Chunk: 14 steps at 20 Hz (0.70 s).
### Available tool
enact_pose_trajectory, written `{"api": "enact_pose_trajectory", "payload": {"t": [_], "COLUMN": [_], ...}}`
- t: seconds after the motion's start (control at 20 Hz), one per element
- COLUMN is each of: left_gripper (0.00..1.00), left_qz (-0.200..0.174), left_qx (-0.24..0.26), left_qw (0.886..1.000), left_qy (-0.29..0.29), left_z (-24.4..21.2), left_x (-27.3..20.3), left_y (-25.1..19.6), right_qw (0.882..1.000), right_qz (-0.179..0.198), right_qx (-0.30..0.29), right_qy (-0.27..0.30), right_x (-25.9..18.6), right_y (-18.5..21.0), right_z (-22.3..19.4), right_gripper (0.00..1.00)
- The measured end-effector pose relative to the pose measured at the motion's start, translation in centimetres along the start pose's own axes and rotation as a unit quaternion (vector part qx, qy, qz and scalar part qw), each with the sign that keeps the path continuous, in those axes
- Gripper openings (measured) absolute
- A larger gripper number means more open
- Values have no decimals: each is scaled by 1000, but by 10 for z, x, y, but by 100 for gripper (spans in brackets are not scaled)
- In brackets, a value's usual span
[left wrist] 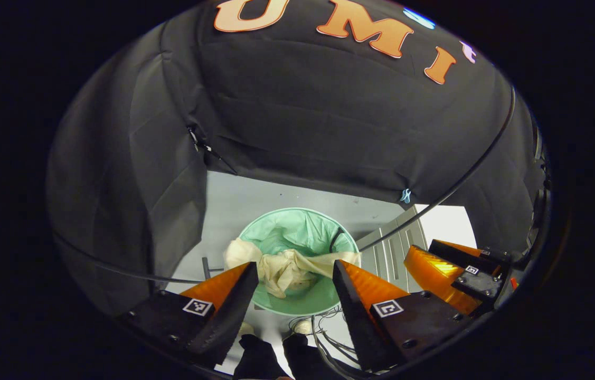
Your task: Grasp the clothes on the hanger with both hands and then place them into the laundry hamper below.
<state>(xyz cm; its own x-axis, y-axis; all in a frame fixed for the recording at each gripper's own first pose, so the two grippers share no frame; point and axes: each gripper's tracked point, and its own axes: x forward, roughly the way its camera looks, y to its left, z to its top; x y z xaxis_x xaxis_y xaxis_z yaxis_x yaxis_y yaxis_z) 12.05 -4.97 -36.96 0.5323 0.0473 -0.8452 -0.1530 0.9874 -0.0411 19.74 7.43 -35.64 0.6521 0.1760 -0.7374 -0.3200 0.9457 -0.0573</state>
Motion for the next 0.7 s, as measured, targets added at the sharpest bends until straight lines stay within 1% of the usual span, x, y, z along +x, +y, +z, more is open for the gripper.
{"api": "enact_pose_trajectory", "payload": {"t": [0.05, 0.1, 0.15, 0.2, 0.25, 0.3, 0.35, 0.4, 0.45, 0.6, 0.7], "left_gripper": [95, 96, 96, 98, 100, 100, 98, 100, 98, 98, 98], "left_qz": [6, 13, 21, 23, 26, 30, 31, 32, 32, 39, 43], "left_qx": [0, 2, 4, 6, 5, 4, 0, -2, -2, 8, 21], "left_qw": [1000, 1000, 1000, 1000, 1000, 999, 999, 999, 998, 996, 993], "left_qy": [0, -3, -7, -9, -13, -18, -26, -35, -45, -80, -105], "left_z": [0, -2, -3, -4, -1, 2, 6, 9, 15, 27, 37], "left_x": [-3, -7, -10, -12, -18, -24, -30, -36, -44, -75, -98], "left_y": [3, 7, 12, 14, 15, 17, 20, 21, 22, 30, 34], "right_qw": [1000, 1000, 1000, 1000, 1000, 1000, 1000, 999, 999, 995, 991], "right_qz": [-3, -6, -7, -9, -10, -13, -17, -21, -24, -35, -44], "right_qx": [2, 3, 5, 5, 5, 4, 2, 0, -1, -14, -30], "right_qy": [-1, -2, -4, -5, -9, -16, -25, -35, -46, -89, -123], "right_x": [-2, -4, -7, -11, -15, -22, -28, -37, -48, -86, -113], "right_y": [-1, -1, -1, -1, -1, -2, -5, -7, -9, -15, -16], "right_z": [-2, -3, -3, -3, -3, -1, 1, 5, 11, 34, 55], "right_gripper": [63, 83, 86, 91, 93, 94, 94, 94, 94, 94, 94]}}
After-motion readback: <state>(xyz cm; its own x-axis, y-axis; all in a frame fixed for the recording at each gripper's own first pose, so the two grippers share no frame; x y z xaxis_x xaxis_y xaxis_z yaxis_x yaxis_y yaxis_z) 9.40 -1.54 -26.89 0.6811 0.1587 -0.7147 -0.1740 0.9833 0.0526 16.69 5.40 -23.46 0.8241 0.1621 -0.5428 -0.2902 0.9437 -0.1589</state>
